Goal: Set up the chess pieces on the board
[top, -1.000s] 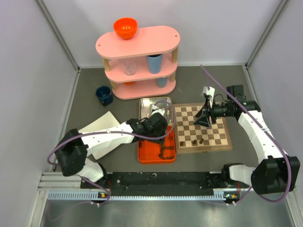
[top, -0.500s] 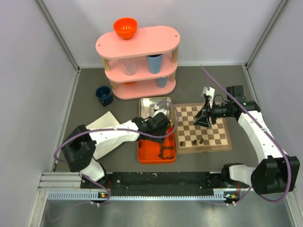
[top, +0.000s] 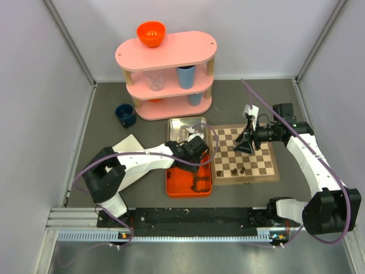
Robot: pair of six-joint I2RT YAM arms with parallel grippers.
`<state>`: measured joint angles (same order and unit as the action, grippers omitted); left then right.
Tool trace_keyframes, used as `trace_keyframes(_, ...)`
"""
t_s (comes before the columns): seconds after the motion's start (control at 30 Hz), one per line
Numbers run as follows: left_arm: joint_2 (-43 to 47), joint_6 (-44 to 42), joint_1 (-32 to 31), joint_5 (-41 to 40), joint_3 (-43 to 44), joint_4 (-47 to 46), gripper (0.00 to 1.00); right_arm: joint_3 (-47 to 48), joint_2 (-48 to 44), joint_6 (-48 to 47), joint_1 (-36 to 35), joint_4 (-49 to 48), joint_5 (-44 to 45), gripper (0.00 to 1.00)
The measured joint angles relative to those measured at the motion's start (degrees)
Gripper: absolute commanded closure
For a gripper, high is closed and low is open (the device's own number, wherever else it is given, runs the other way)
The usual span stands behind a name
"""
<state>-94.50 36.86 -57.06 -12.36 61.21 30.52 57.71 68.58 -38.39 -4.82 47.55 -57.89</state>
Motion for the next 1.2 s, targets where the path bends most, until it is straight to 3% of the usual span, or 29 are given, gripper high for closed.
trace_keyframes(0.47, -3.67, -1.01, 0.0, -0.61, 1.44, 0.59, 0.67, 0.0, 0.0, 0.0, 0.0, 0.0, 0.02, 0.48)
trace_keyframes(0.63, -4.22, -1.07, 0.0, -0.63, 2.47, 0.59, 0.75, 0.0, -0.02, 0.0, 0.0, 0.0, 0.02, 0.48)
trace_keyframes(0.8, -4.76, -1.2, 0.0, -0.59, 2.64, 0.63, 0.76, 0.0, -0.02, 0.0, 0.0, -0.02, 0.04, 0.48)
trace_keyframes(1.0, -4.79, -1.27, 0.0, -0.59, 2.67, 0.72, 0.99, 0.0, -0.02, 0.0, 0.0, 0.0, 0.09, 0.48)
trace_keyframes(1.2, -4.76, -1.68, 0.0, -0.59, 2.75, 0.81, 1.0, 0.0, 0.0, 0.0, 0.0, 0.0, 0.24, 0.48)
